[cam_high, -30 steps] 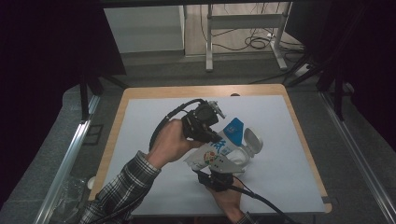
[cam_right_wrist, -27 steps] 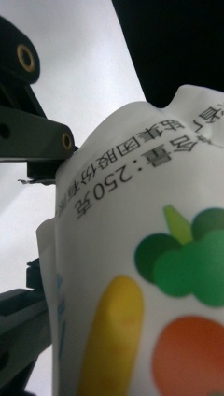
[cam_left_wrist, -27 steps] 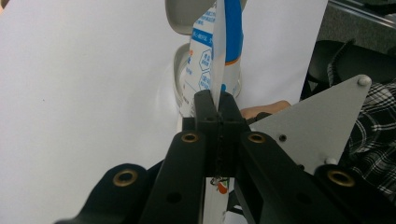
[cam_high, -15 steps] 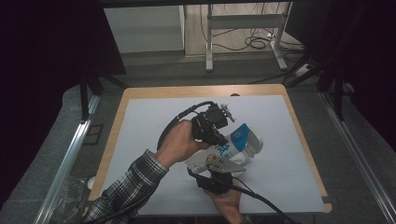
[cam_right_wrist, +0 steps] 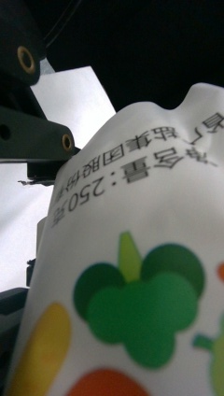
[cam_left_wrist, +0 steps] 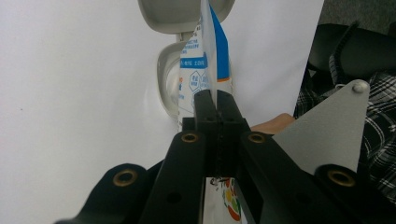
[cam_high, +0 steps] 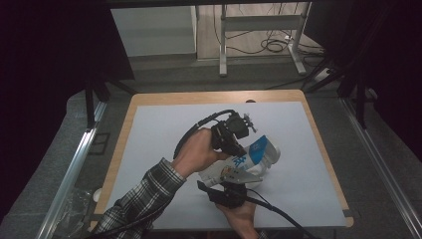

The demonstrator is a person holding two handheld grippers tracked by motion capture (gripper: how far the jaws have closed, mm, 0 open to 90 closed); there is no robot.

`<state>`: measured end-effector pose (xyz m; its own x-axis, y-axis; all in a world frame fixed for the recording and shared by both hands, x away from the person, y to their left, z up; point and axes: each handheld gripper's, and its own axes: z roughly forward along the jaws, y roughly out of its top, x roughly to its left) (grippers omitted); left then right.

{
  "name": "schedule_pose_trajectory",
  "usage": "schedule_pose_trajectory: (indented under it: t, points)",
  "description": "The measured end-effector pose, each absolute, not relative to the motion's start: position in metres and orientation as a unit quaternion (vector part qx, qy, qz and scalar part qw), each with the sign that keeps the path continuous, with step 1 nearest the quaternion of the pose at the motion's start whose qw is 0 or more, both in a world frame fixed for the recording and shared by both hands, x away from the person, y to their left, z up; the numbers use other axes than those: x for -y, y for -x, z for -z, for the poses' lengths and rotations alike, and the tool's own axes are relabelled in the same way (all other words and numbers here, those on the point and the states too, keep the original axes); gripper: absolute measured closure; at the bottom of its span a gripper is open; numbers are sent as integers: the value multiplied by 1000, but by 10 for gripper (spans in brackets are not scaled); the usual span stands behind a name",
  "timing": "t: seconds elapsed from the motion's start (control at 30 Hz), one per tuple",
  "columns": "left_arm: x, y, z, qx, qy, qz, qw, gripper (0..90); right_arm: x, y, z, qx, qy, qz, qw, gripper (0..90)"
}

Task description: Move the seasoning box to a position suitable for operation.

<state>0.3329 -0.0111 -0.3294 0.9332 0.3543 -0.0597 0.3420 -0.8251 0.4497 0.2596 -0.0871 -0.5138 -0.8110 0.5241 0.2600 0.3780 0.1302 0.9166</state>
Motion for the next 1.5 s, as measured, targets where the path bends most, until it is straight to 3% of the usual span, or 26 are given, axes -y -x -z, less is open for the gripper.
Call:
schedule_pose_trajectory:
  t: [1.5]
  points:
    - [40, -352, 332, -171, -970, 1, 172, 900, 90, -262, 507, -722, -313, -617, -3, 598]
